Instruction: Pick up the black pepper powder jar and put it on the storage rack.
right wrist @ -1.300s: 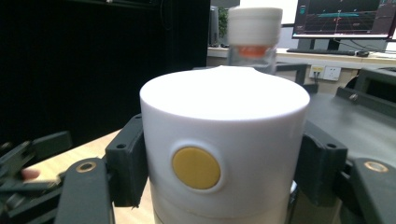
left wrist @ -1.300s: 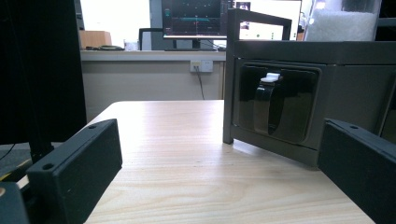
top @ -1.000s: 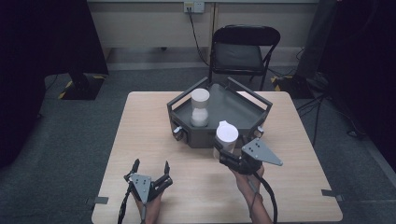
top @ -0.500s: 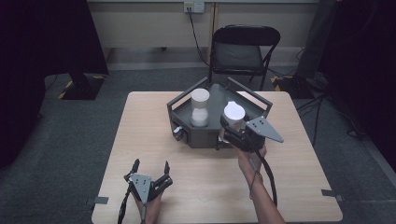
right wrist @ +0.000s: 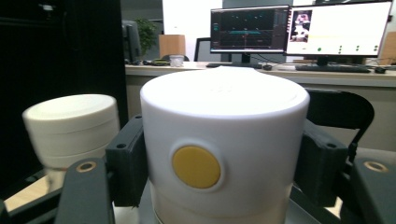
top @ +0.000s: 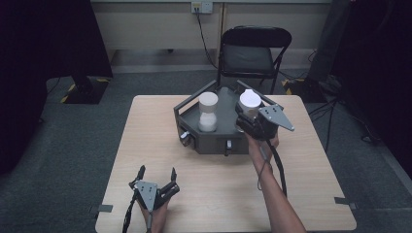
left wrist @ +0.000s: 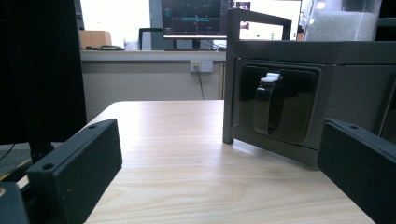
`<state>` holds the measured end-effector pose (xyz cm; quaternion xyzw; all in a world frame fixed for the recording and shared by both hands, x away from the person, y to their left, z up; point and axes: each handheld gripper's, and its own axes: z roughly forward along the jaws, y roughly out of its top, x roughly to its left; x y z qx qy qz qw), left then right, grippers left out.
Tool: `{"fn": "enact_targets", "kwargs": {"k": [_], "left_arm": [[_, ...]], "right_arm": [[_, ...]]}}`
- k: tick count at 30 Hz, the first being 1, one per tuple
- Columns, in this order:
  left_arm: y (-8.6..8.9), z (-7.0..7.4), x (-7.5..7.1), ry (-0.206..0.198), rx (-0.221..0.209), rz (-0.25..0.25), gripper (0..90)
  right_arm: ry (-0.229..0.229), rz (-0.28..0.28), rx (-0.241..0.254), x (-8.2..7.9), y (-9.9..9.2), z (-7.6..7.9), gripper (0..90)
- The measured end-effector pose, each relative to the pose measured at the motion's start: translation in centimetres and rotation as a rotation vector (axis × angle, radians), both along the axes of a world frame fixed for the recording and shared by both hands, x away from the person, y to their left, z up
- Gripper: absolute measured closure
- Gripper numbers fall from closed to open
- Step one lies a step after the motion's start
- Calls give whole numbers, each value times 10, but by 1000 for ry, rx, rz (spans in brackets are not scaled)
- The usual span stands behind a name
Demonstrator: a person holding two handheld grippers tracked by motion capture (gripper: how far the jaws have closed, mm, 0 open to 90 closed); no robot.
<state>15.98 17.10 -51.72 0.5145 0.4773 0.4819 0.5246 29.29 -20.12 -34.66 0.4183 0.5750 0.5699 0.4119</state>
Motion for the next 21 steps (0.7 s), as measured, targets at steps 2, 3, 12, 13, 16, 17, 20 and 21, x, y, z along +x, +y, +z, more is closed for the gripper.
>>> {"fn": "enact_targets", "kwargs": {"k": [2,3,12,13,16,17,20,21], "left_arm": [[0,0,0,0,1,0,1],[0,0,0,0,0,0,0],[0,0,0,0,0,0,2],[0,0,0,0,0,0,2],[0,0,0,0,0,0,2],[0,0,0,0,0,0,2],[0,0,0,1,1,0,2],[0,0,0,0,0,0,2]], "right_arm": [[7,-9,2,4,1,-1,299],[7,-13,0,5,2,-2,299],[21,-32,10,14,5,-10,299],[23,-35,9,14,5,-11,299],[33,-39,11,17,5,-14,299],[34,-41,8,17,5,-15,299],[37,-45,4,19,6,-19,299],[43,-47,5,20,5,-19,299]]}}
